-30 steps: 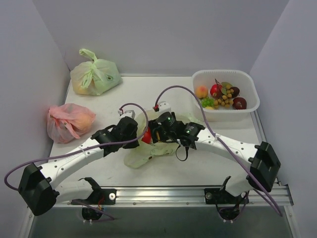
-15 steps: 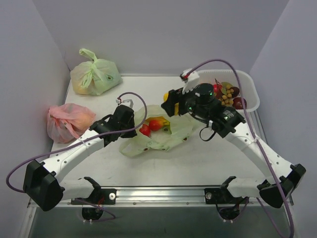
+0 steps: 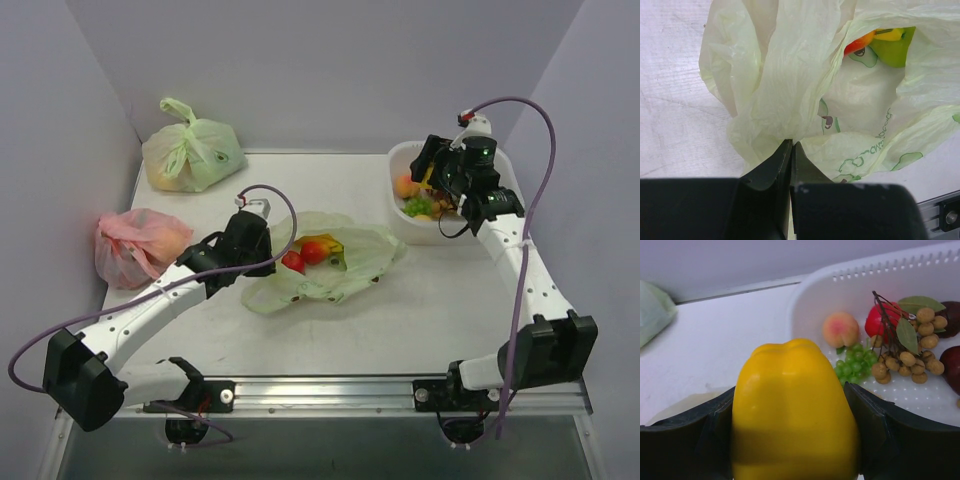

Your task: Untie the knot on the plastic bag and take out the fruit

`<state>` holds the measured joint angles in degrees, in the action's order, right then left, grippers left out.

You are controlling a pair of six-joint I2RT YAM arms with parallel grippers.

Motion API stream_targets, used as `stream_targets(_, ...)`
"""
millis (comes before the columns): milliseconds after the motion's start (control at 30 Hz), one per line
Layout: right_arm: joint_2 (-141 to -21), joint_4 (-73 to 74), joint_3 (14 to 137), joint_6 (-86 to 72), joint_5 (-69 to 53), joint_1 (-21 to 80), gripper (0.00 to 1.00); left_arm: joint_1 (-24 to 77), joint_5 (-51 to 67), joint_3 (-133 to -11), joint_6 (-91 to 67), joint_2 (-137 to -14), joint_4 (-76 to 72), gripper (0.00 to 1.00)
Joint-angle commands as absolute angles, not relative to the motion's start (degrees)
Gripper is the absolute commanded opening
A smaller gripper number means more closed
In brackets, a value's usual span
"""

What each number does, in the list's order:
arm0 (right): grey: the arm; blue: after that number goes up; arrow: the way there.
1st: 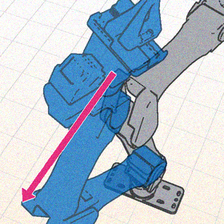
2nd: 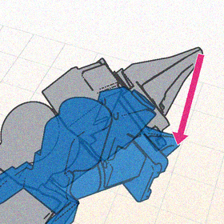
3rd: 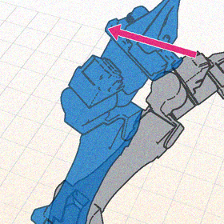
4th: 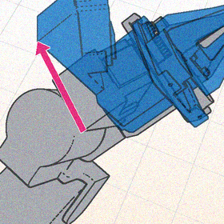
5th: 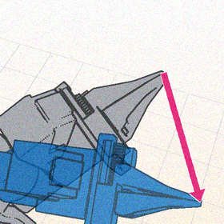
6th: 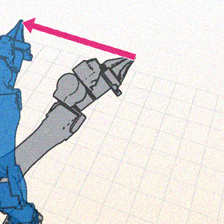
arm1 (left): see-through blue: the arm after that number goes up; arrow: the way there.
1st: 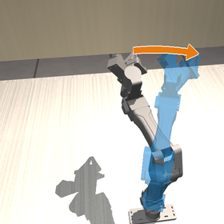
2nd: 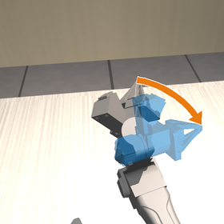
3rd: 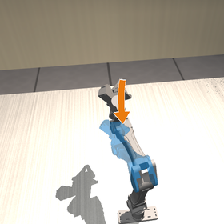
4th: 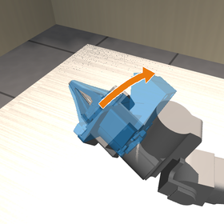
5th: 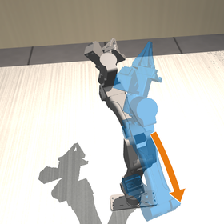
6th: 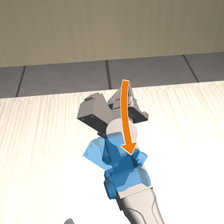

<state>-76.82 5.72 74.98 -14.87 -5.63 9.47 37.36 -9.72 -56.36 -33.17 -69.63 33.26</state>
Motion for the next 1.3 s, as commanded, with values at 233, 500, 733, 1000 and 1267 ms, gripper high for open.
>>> stream_targets(233, -92.4, 3.2, 81.5, -17.2, -0.7, 3.9, 0.89, 36.9, -7.9, -53.9, -31.3, -64.8, 30.0, 0.00)
stream_targets(500, -87.1, 8.5, 82.9, -14.3, -1.4, 6.6, 1.00, 36.8, -6.9, -54.1, -31.3, -65.3, 29.1, 0.00)
stream_targets(733, -75.3, 14.1, 79.6, -6.8, -6.1, 21.7, 0.92, 36.9, -7.0, -54.9, -31.6, -65.8, 29.3, 0.00)
stream_targets(1000, -69.3, 14.2, 71.6, -8.1, -10.5, 43.0, 0.89, 37.1, -5.7, -54.3, -32.2, -65.2, 32.0, 0.00)
stream_targets(1267, -75.3, 4.3, 59.2, -16.5, -8.5, 50.7, 0.76, 37.1, -1.0, -50.9, -31.6, -62.1, 36.8, 0.00)
